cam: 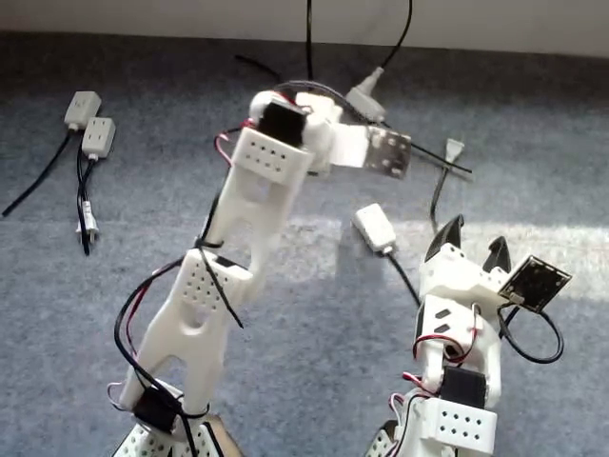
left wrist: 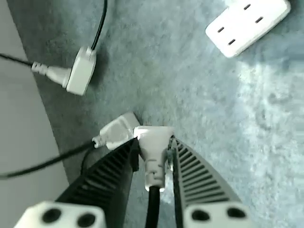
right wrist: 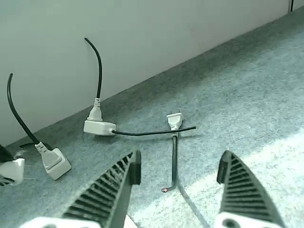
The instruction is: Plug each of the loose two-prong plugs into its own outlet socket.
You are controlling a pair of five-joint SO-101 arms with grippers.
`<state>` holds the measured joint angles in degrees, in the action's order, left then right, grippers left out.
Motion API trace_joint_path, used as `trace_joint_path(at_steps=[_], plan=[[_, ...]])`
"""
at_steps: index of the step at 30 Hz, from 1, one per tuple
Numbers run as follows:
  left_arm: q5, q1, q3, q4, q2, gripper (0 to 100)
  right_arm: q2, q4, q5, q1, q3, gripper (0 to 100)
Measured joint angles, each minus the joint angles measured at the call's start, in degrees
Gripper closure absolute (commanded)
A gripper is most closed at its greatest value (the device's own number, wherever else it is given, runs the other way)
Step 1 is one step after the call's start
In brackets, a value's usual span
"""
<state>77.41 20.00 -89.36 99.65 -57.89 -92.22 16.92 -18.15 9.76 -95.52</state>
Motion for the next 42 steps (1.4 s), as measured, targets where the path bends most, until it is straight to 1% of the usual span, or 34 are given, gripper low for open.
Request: trace_joint_path(at_steps=[2, 6, 9, 11, 14, 17, 22, 25, 29, 32, 35, 39, 42], plan=[[-1.4, -4.3, -0.4, 0.4, 0.0, 99, 0.0, 1.5, 0.3, -1.8, 0.0, 73.8], [-6.7, -12.6, 2.0, 0.6, -0.1, 99, 3.3, 3.9, 3.1, -6.6, 0.0, 73.8], [-9.2, -16.4, 7.3, 0.7, -0.1, 99, 8.1, 5.5, 3.4, -7.5, 1.2, 73.7], [-10.4, -17.5, 11.1, 0.7, -0.1, 99, 12.0, 6.9, 3.7, -7.5, 3.7, 73.6], [-11.0, -17.6, 17.5, 0.7, -0.1, 99, 18.7, 9.5, 4.0, -8.0, 9.8, 73.6], [-12.5, -17.4, 22.6, 0.8, -0.2, 99, 27.2, 13.1, 7.6, -11.3, 18.0, 73.6], [-18.5, -17.5, 23.5, 0.8, -0.2, 99, 42.0, 22.2, 14.7, -18.2, 36.3, 73.6], [-21.5, -17.5, 23.6, 0.8, -0.2, 99, 51.8, 27.9, 17.0, -19.2, 48.0, 73.6], [-27.5, -17.5, 21.7, 0.8, -0.2, 99, 64.4, 31.4, 20.0, -19.1, 59.4, 73.6], [-32.1, -17.5, 18.3, 0.9, -0.2, 99, 72.6, 31.9, 20.7, -19.3, 63.8, 73.6], [-34.5, -17.3, 16.5, 0.9, -0.2, 99, 78.3, 31.9, 21.2, -19.3, 66.1, 73.6], [-37.3, -15.6, 16.4, 1.1, 0.2, 99, 83.8, 30.9, 22.9, -19.3, 66.5, 73.6], [-39.2, -14.4, 18.9, 1.1, 4.1, 99, 86.5, 29.4, 23.3, -19.3, 66.5, 73.6]])
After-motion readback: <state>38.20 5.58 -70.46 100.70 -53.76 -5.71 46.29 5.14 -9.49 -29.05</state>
